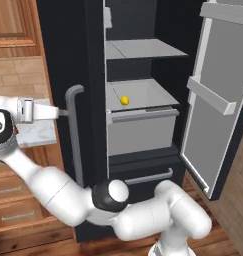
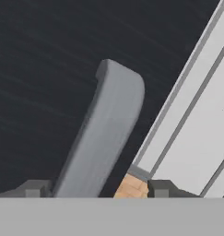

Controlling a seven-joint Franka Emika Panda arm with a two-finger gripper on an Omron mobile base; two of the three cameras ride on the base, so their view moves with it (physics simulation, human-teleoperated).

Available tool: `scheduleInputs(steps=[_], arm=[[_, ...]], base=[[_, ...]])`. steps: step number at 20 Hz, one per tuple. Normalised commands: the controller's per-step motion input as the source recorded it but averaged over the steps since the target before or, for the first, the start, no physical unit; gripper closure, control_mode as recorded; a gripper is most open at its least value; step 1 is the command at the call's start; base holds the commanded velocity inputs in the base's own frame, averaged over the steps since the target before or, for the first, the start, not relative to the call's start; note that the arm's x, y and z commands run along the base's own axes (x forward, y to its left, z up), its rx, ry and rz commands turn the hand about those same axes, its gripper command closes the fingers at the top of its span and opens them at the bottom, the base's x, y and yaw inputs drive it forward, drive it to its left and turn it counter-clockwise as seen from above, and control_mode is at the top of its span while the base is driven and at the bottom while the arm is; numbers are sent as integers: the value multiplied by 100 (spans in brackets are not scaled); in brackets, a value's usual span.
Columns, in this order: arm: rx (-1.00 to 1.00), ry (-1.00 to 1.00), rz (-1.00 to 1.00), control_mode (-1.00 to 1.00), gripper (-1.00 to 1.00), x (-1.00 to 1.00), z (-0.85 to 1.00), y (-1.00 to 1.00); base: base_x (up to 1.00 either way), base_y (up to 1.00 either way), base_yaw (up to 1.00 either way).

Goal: Retrieve a lemon from the fridge and place it on the cutting board with the fish.

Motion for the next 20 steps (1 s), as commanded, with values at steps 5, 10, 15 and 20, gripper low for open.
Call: scheduleInputs(steps=[5, 10, 15, 20], arm=[[0, 0, -10, -100, -100, -100, 1, 0], [0, 0, -3, -100, -100, -96, 1, 15], [8, -1, 0, -100, -100, -100, 10, -51], [33, 15, 5, -100, -100, -79, 3, -100]], base=[[0, 0, 0], [0, 0, 0], [0, 0, 0], [0, 0, 0]])
